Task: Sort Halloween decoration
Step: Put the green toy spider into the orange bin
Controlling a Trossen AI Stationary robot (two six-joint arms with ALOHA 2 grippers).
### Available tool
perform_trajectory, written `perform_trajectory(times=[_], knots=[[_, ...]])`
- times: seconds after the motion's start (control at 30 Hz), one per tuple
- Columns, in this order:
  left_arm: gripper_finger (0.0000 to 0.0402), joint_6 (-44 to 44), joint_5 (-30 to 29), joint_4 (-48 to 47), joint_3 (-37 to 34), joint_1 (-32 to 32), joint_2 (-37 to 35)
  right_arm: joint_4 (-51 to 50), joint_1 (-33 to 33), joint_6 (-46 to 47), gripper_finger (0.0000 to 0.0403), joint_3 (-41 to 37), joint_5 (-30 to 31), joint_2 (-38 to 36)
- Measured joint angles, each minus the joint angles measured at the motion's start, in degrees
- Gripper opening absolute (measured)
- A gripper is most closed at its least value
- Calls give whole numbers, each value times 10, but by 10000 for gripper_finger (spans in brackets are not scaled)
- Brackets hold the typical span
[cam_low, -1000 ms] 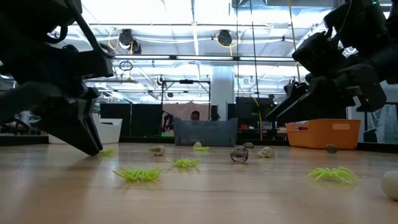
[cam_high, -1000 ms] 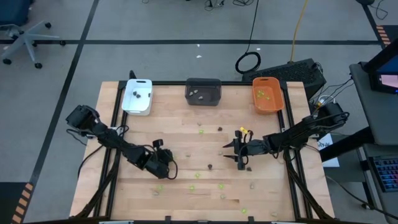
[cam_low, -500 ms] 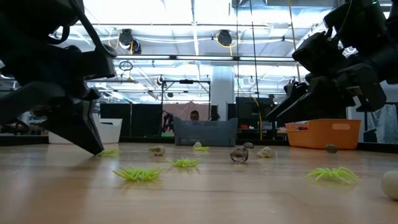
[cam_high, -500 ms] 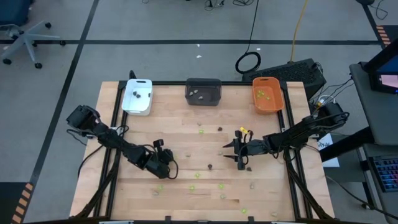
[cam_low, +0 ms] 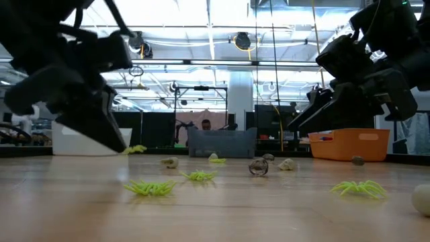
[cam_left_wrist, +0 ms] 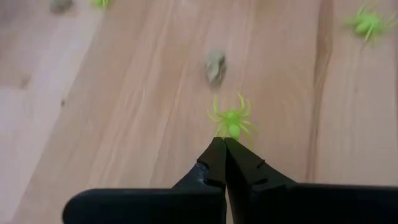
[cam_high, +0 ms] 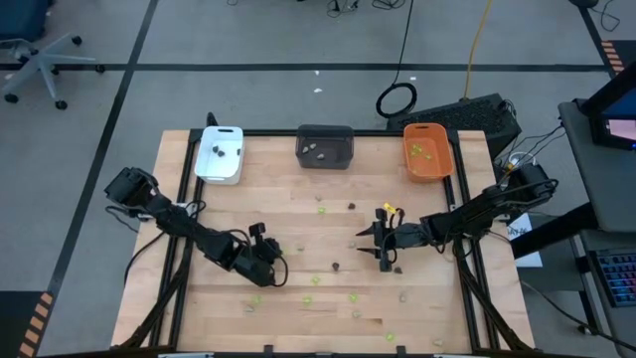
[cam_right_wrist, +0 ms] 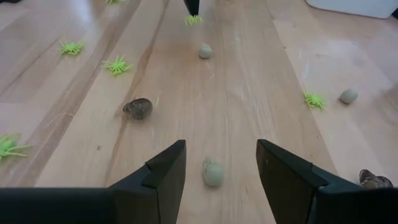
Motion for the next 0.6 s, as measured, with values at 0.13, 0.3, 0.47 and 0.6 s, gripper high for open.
perform_trajectory(times=[0.13, 0.3, 0.47, 0.6], knots=[[0, 20, -12, 35, 0, 0, -11, 0, 0, -1, 180, 0, 0, 0], [0, 56, -13, 117, 1, 7, -13, 54, 3, -61, 180, 0, -5, 7], [0, 77, 3, 184, 1, 26, -13, 170, 28, -172, 182, 11, -20, 67], [0, 78, 37, 223, 1, 41, -13, 188, 46, -252, 187, 65, -15, 130]])
